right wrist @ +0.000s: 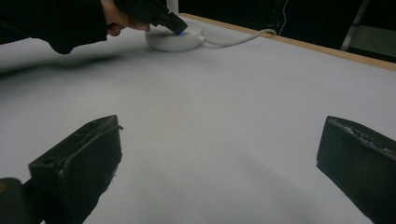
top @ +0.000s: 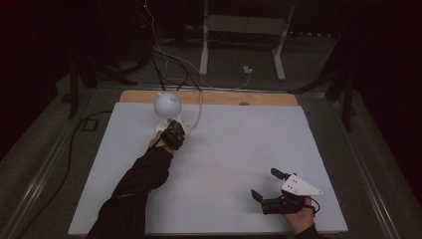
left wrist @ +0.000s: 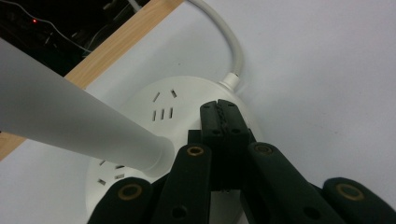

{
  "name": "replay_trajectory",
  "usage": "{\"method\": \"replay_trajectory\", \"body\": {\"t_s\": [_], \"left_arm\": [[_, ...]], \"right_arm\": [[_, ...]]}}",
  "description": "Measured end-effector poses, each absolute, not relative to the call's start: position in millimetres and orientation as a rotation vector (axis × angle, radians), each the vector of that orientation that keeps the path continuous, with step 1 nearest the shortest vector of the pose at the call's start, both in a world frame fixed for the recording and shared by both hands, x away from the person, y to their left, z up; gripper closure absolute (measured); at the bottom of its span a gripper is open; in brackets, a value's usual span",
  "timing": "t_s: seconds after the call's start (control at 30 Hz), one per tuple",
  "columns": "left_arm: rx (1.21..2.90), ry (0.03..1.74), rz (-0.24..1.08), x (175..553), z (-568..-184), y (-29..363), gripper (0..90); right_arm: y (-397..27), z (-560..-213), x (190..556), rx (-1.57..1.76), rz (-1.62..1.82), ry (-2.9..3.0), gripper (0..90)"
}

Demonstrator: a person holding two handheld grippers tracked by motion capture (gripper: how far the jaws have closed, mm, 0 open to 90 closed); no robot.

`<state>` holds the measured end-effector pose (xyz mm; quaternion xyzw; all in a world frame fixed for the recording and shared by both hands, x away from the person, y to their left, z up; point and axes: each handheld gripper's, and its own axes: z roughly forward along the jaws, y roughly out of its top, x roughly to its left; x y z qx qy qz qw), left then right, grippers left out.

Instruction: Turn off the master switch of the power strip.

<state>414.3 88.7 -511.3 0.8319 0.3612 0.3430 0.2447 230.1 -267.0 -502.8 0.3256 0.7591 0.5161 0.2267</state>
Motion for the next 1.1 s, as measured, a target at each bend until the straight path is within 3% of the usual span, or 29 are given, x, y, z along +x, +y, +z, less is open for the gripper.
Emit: {"method": "replay_trajectory", "body": {"t_s": [1.1], "left_arm": [[2.230,1.015,0.839,418.1,-508.0,93.9,90.0]], "right_arm": [[-267.8,-503.2,231.0,0.904,1.419,2.091,0.0]]}}
